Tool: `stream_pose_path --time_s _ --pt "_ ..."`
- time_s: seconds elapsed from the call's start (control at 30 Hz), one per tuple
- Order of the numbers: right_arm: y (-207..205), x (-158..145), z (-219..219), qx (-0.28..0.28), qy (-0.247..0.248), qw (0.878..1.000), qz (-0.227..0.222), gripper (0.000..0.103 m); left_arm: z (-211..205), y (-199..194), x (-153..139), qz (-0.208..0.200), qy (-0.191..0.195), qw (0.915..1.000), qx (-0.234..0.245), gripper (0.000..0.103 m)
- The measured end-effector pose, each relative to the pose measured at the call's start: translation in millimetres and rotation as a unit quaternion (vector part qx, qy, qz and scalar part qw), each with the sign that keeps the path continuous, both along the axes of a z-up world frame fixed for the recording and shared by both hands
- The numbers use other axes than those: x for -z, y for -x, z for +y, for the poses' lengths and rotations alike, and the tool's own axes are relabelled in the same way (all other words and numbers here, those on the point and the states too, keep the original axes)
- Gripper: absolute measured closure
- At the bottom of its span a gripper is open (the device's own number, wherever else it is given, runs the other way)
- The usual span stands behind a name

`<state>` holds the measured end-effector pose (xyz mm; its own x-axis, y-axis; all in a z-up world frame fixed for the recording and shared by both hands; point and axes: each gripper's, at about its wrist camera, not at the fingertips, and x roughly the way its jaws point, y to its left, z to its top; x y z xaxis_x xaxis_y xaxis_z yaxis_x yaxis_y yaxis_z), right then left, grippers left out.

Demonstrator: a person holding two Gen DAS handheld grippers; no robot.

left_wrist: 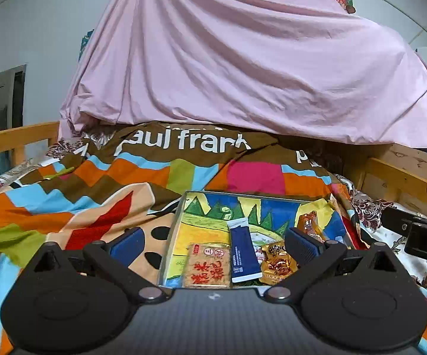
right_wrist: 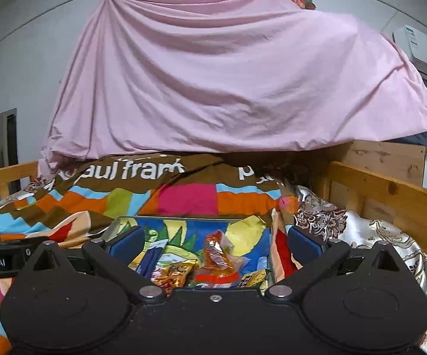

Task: Organize snacks

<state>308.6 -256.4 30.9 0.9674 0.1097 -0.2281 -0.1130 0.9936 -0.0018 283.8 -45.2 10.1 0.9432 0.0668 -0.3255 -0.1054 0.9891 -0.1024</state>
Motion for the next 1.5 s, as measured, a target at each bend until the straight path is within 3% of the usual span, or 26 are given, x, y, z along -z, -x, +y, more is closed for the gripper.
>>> stream_pose_path --time_s 0.6,1.5 --pt "62 -4 13 -0.014 -0.012 1.000 -0.003 0.001 26 64 -14 0.000 0.002 0.9999 -0.017 0.000" --pt "138 25 30 0.004 -0.021 1.000 0.016 0.001 60 129 15 0.004 -0.003 0.9999 -0.012 0.000"
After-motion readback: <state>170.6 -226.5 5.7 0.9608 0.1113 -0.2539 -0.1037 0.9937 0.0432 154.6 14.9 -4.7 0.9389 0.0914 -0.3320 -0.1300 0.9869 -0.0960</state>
